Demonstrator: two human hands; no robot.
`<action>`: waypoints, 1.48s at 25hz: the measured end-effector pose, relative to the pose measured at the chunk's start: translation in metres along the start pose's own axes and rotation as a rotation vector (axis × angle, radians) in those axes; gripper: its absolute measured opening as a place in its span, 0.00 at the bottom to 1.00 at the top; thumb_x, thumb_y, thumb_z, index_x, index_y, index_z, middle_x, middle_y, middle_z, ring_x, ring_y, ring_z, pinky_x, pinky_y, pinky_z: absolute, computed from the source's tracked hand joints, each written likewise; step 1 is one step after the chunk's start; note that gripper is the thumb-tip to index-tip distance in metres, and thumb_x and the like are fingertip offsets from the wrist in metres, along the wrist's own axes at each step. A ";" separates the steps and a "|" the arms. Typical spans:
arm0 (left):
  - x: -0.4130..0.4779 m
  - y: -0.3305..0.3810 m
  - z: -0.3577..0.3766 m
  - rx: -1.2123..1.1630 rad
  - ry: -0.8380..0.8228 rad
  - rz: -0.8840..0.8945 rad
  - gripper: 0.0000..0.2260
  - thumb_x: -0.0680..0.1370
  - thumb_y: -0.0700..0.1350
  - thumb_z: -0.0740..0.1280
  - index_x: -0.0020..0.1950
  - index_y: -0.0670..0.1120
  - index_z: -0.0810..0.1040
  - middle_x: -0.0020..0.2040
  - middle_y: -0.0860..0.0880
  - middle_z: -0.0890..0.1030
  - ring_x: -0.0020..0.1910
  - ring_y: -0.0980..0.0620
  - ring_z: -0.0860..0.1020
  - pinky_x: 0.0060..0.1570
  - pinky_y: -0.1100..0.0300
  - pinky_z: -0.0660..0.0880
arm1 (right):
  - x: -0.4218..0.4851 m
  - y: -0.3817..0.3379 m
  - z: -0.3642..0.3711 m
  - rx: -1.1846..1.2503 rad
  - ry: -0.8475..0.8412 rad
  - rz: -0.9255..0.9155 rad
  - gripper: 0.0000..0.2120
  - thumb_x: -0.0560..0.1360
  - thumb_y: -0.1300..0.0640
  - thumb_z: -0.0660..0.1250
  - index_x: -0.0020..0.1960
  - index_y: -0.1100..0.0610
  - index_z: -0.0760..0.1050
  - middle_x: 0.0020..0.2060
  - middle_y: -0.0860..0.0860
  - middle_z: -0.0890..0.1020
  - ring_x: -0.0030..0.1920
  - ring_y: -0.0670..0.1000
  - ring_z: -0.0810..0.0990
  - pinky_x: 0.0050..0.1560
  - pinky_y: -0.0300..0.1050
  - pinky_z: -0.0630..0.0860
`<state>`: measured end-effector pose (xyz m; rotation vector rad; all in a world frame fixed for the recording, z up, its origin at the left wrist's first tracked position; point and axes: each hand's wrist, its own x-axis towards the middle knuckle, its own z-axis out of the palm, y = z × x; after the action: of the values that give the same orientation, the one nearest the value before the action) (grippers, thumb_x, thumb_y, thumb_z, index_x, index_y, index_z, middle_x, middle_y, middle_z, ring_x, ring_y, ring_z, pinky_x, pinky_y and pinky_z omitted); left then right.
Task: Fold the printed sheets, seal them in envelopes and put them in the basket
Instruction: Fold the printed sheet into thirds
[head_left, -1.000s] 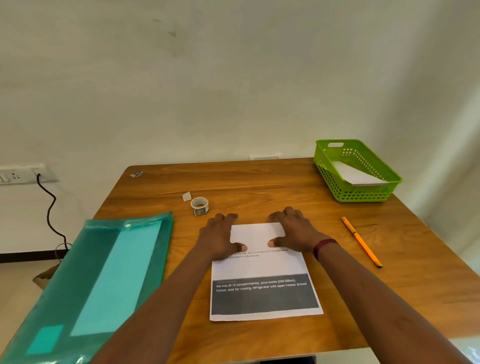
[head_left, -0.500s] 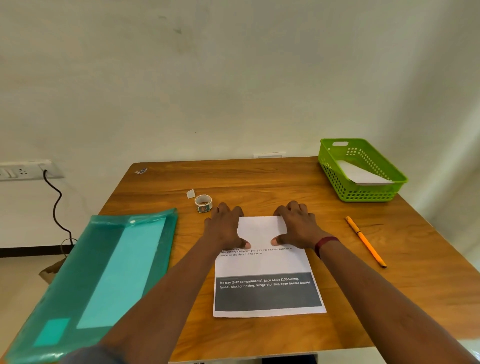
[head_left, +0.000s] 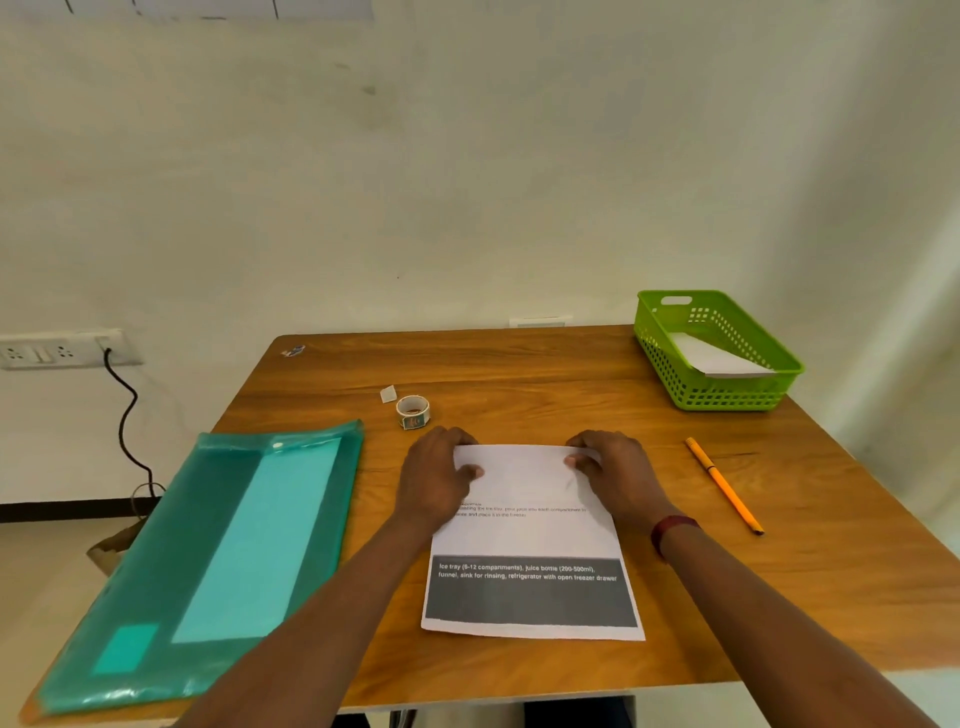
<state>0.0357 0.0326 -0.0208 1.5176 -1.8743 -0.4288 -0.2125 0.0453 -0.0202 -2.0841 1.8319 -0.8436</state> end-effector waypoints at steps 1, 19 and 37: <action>0.002 0.001 -0.003 -0.008 0.013 0.006 0.11 0.73 0.44 0.75 0.53 0.46 0.82 0.51 0.48 0.82 0.51 0.50 0.77 0.48 0.63 0.68 | 0.000 -0.002 -0.004 0.038 0.018 -0.012 0.05 0.76 0.59 0.70 0.51 0.55 0.82 0.47 0.51 0.85 0.49 0.54 0.81 0.47 0.45 0.74; -0.022 -0.015 0.000 0.196 -0.129 0.024 0.07 0.77 0.46 0.66 0.54 0.49 0.72 0.48 0.48 0.80 0.47 0.49 0.77 0.63 0.52 0.71 | -0.017 -0.003 0.016 -0.079 -0.154 -0.079 0.08 0.73 0.59 0.68 0.52 0.57 0.80 0.52 0.55 0.85 0.50 0.56 0.83 0.57 0.52 0.77; -0.023 -0.001 0.026 0.554 -0.395 0.219 0.25 0.84 0.53 0.46 0.80 0.46 0.51 0.81 0.45 0.51 0.79 0.46 0.48 0.77 0.49 0.50 | -0.017 -0.051 0.062 -0.403 -0.299 -0.194 0.38 0.75 0.44 0.31 0.78 0.60 0.54 0.78 0.58 0.56 0.78 0.55 0.52 0.77 0.52 0.50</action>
<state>0.0207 0.0499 -0.0466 1.6227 -2.5980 -0.1086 -0.1367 0.0589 -0.0471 -2.4966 1.7661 -0.1836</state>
